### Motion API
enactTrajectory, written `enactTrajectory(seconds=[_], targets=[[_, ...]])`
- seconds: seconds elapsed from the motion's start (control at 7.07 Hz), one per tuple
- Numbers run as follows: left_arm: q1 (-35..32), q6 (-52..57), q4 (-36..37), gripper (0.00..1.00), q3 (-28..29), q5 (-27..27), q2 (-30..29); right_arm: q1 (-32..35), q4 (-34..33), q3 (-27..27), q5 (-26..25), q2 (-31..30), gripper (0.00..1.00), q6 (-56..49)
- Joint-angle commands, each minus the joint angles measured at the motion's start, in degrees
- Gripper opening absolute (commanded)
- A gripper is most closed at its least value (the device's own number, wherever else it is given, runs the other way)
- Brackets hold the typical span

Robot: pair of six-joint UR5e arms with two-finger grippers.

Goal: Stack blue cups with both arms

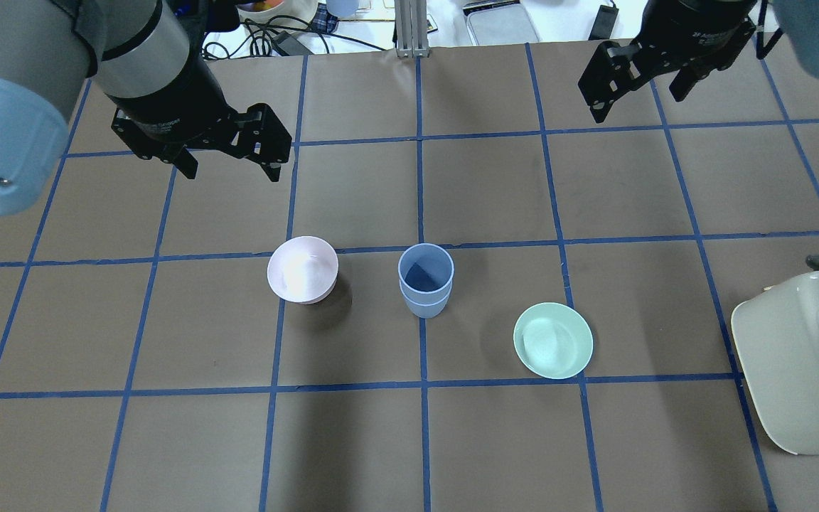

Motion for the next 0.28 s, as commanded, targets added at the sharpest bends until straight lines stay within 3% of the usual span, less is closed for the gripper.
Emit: enactTrajectory(seconds=[0.0, 0.14], targets=[[0.33, -0.15, -0.24, 1.0, 0.51, -0.06, -0.35, -0.03, 0.24, -0.01, -0.32, -0.09, 1.0, 0.01], [0.5, -0.41, -0.07, 1.0, 1.12, 0.02, -1.48, 0.06, 0.15, -0.01, -0.15, -0.09, 1.0, 0.01]])
